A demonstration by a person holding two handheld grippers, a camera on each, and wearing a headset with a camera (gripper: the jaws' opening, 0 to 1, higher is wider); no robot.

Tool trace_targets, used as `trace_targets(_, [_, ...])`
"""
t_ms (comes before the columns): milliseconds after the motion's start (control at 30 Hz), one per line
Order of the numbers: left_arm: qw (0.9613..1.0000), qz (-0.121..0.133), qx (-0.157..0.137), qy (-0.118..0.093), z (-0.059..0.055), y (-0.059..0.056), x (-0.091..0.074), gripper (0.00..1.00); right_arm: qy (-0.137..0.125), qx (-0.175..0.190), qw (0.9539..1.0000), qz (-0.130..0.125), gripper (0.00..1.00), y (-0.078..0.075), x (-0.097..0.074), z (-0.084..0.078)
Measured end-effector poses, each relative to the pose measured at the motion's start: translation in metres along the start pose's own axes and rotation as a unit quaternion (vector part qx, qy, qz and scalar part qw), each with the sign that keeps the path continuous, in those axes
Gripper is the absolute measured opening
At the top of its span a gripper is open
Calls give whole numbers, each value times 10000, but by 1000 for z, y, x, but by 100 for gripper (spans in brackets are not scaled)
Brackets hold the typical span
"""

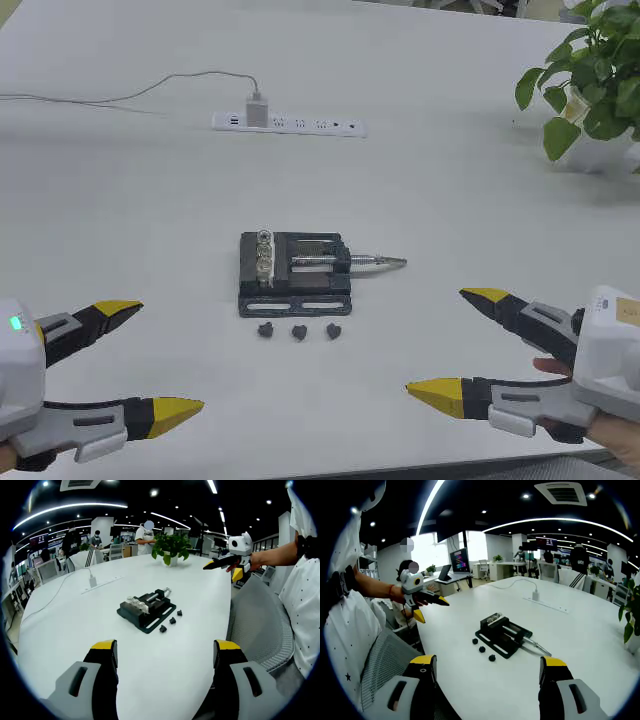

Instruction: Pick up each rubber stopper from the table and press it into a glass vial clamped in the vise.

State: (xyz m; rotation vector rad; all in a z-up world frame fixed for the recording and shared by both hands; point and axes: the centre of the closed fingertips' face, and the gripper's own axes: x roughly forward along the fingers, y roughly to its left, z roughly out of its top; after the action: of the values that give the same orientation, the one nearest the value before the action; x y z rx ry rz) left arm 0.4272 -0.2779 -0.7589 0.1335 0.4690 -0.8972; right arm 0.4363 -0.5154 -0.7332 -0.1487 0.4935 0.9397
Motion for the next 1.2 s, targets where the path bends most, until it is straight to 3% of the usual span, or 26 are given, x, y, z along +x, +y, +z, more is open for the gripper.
trace_targets(667, [10000,-20,-6,89,2,8,4,79,59,-177,9998,-19,91,-8,9,-6])
trace_targets(1200, [9997,-88,16,224,-3,14,9,77,194,-238,9995,-11,91,-10,15,-10])
